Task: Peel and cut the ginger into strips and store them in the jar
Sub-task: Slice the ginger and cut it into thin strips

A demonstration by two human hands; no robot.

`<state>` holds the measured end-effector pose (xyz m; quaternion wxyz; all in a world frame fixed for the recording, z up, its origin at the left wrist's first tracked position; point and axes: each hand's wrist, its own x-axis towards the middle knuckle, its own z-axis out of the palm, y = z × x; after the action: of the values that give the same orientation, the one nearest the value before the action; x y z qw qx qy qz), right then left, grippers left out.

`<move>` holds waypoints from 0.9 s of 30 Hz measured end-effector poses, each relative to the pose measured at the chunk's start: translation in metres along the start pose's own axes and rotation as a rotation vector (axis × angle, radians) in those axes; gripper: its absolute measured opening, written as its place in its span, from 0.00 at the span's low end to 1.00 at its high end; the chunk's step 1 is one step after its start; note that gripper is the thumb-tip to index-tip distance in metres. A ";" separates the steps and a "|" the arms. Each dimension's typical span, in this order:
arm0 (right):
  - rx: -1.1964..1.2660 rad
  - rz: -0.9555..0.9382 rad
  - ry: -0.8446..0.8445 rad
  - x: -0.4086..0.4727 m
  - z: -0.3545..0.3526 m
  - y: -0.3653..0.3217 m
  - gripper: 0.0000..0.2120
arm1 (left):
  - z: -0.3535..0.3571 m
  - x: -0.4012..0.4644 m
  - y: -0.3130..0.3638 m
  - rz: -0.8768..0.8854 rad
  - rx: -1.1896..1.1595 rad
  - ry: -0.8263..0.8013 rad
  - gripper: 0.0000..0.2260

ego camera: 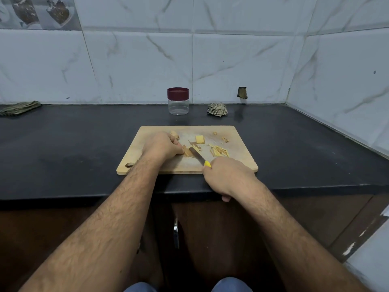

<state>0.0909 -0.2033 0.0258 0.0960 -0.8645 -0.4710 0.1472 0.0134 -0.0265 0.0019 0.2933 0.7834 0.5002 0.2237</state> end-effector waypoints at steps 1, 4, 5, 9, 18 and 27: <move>-0.008 -0.004 0.000 0.000 0.000 -0.001 0.13 | 0.000 0.000 0.000 0.000 -0.001 0.001 0.07; -0.028 -0.006 0.000 0.003 0.001 -0.004 0.11 | 0.000 0.000 0.000 -0.003 0.003 0.002 0.06; -0.032 -0.002 0.004 0.004 0.001 -0.004 0.11 | 0.000 0.000 0.000 -0.001 0.008 0.001 0.06; -0.049 0.001 0.039 0.008 0.000 -0.007 0.10 | 0.000 -0.001 0.000 0.013 0.033 0.001 0.08; -0.051 -0.008 0.047 0.007 0.002 -0.010 0.08 | 0.004 -0.005 -0.001 0.027 -0.011 0.067 0.09; -0.064 -0.001 0.044 -0.001 0.004 -0.024 0.05 | -0.001 -0.014 -0.014 0.079 -0.155 0.238 0.10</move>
<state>0.0703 -0.1911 0.0298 0.0785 -0.8699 -0.4736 0.1128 -0.0019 -0.0346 -0.0084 0.2825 0.7457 0.4813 0.3641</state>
